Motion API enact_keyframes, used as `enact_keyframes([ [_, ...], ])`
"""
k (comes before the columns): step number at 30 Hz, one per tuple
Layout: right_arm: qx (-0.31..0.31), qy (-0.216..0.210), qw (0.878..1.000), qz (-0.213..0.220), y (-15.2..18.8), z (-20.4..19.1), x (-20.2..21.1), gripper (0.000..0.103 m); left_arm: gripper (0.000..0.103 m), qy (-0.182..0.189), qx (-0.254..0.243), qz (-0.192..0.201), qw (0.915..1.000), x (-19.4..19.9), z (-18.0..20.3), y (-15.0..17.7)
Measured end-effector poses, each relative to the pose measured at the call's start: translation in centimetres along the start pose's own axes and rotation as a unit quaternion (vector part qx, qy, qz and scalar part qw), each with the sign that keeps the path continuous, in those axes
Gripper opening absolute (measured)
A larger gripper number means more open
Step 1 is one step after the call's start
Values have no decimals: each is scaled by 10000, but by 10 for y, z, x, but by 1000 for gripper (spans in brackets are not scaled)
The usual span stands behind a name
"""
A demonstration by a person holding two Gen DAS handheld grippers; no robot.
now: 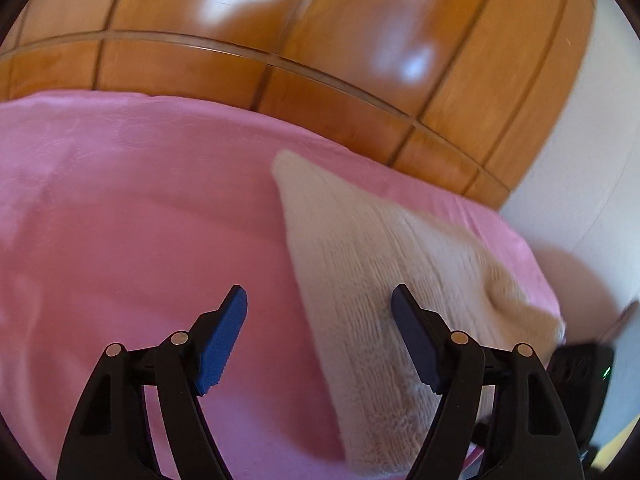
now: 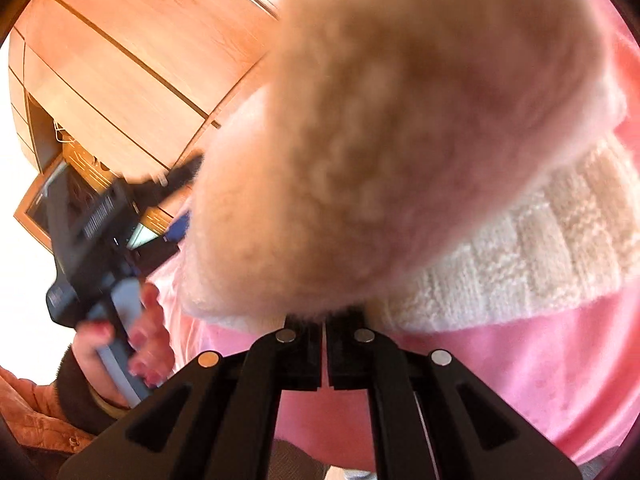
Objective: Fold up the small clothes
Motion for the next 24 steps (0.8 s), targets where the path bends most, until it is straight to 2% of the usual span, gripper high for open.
enact_keyframes([
  [3,105,188,9998,1,-3,8,18,10,74,-259,-824,-282,9959,-25,17,5],
  [5,168,342,9993,41,-4,14,33,23,74,-399,-1226,-230,9914,-26,23,4],
  [8,334,661,9972,123,-8,22,60,38,74,-531,-1981,-334,9782,-36,36,14],
  [9,404,775,9961,125,-8,26,69,40,74,-575,-2192,-265,9736,-36,39,16],
  [10,446,934,9946,90,-7,33,81,47,74,-606,-2280,-214,9715,-37,40,17],
  [11,462,1054,9933,70,-3,35,90,55,74,-619,-2301,-174,9710,-37,39,17],
  [14,350,1483,9882,125,2,54,123,58,74,-471,-1964,-153,9793,-35,29,23],
  [17,-204,1717,9837,493,11,77,163,63,74,-283,-1526,-190,9877,-39,20,26],
  [19,-664,1675,9800,849,-1,96,183,65,74,-235,-1383,-189,9899,-38,16,29],
  [22,-1060,1370,9764,1293,-27,98,201,69,74,-231,-1381,-164,9900,-34,15,32],
  [24,-1005,1162,9789,1348,-57,85,171,69,75,-232,-1419,-205,9894,-33,14,34],
])
Point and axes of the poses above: each gripper's, at about its wrist camera, not at the fingertips, and x roughly against the way its jaws point, z to its right, y to its underside, the point moved 10 cm from there along -x, roughly the way its jaws point, and after that the axes turned 9 degrees about x, right-handed, at the moved point
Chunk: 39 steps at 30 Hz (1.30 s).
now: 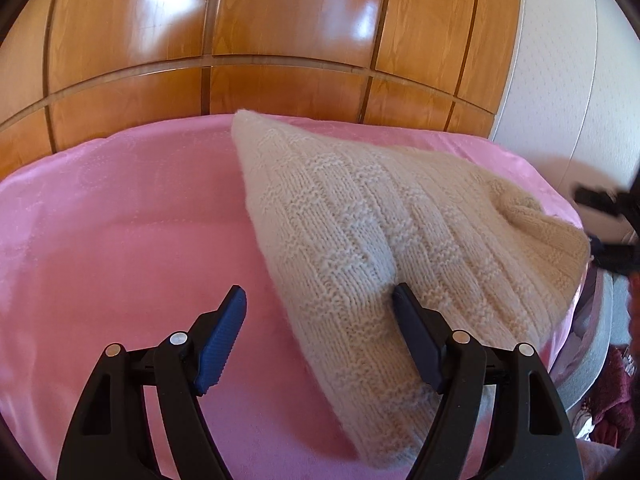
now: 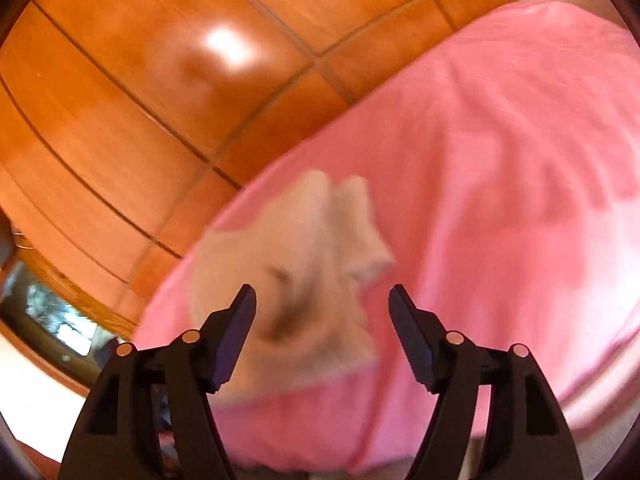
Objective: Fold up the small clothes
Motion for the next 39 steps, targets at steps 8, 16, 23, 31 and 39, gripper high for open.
enact_keyframes([
  [8,318,165,9966,-743,-8,-37,-105,18,74,-143,-357,67,9992,3,5,-2],
  [16,845,1293,9866,-531,-20,-3,-112,12,75,-446,-1451,194,9882,-17,35,-2],
  [23,524,1214,9910,-201,-1,21,-110,17,75,136,-528,-88,9985,-16,22,1],
  [31,1223,1347,9831,198,-39,-28,-75,33,80,-110,91,428,9990,8,1,-52],
  [39,2151,1157,9690,-368,-51,-91,-140,34,80,-629,0,-133,9979,-41,1,-67],
])
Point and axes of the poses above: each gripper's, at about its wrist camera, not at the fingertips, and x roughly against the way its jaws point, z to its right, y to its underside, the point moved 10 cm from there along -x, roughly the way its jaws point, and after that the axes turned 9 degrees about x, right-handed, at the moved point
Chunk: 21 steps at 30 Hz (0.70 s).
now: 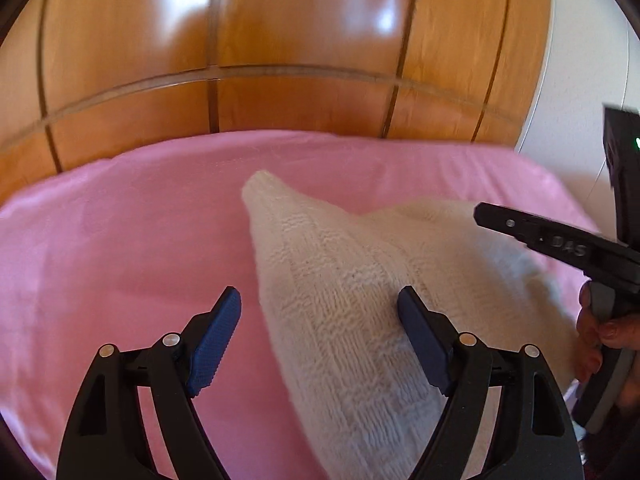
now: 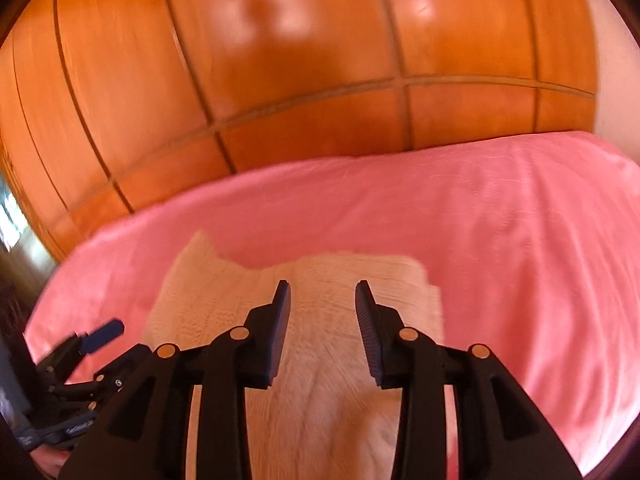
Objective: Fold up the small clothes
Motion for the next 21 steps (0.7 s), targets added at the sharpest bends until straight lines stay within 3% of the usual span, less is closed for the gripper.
enact_keyframes([
  [3,170,416,9985,-312,13,11,-30,34,82,-173,-303,0,9994,-11,8,3],
  [5,108,792,9959,-415,29,32,-42,44,84,-169,-378,-20,9991,-17,12,6],
  [9,-574,803,9951,-20,55,58,-36,45,84,-110,-351,-115,9993,-28,16,9],
  [14,-545,1107,9924,44,56,61,-33,53,87,-192,-452,-86,9988,-36,19,7],
  [17,-731,1002,9922,-97,55,71,-45,62,88,-158,-541,-16,9984,-39,19,6],
  [21,-1411,424,9890,-125,60,87,-49,67,88,-37,-399,-49,9992,-38,15,9],
])
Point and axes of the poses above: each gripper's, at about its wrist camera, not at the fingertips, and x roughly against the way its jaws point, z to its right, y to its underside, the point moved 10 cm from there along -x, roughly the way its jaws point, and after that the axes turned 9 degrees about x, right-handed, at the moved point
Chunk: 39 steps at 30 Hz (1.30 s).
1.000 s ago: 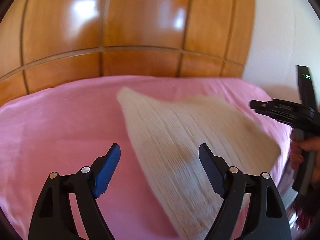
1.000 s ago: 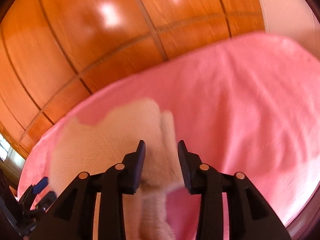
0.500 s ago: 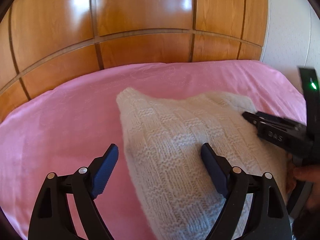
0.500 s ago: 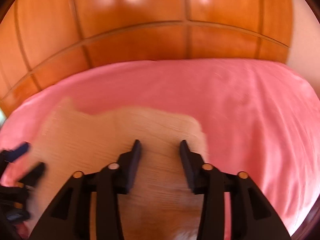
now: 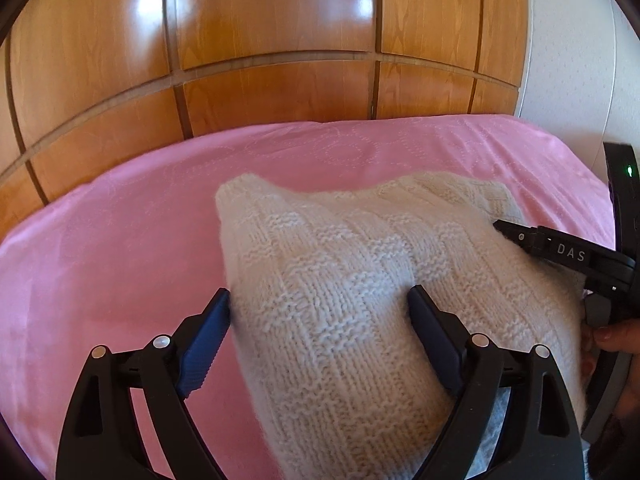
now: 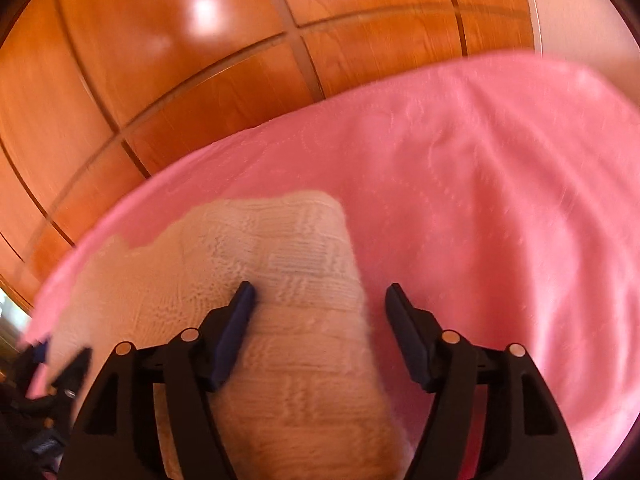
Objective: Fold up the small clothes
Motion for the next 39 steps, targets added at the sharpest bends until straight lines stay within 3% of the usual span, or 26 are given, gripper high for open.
enact_keyframes([
  [7,112,174,9996,168,2,-3,13,67,88,202,611,-178,9978,14,-5,9],
  [11,60,242,9989,386,3,-3,28,75,88,584,1152,-216,9914,42,-12,24],
  [17,150,-6,9988,458,29,-6,84,80,88,871,958,-449,9906,65,-7,64],
  [21,-84,-239,9996,156,59,6,102,77,89,643,550,-591,9947,51,-9,89],
  [23,15,-179,9998,-102,81,10,97,75,89,631,452,-613,9951,50,-13,91],
  [25,246,-65,9997,-21,93,9,98,75,89,558,255,-580,9964,53,-14,92],
  [28,537,75,9985,31,96,1,103,75,89,857,480,-566,9936,62,-15,91],
  [32,-223,-561,9981,116,85,5,111,75,89,1201,1170,-408,9850,71,-26,80],
  [36,-508,-1193,9916,4,79,-6,113,75,89,1622,1742,-539,9698,66,-23,66],
  [39,-579,-1687,9839,-102,72,-18,112,75,89,1915,1794,-718,9623,57,-9,56],
])
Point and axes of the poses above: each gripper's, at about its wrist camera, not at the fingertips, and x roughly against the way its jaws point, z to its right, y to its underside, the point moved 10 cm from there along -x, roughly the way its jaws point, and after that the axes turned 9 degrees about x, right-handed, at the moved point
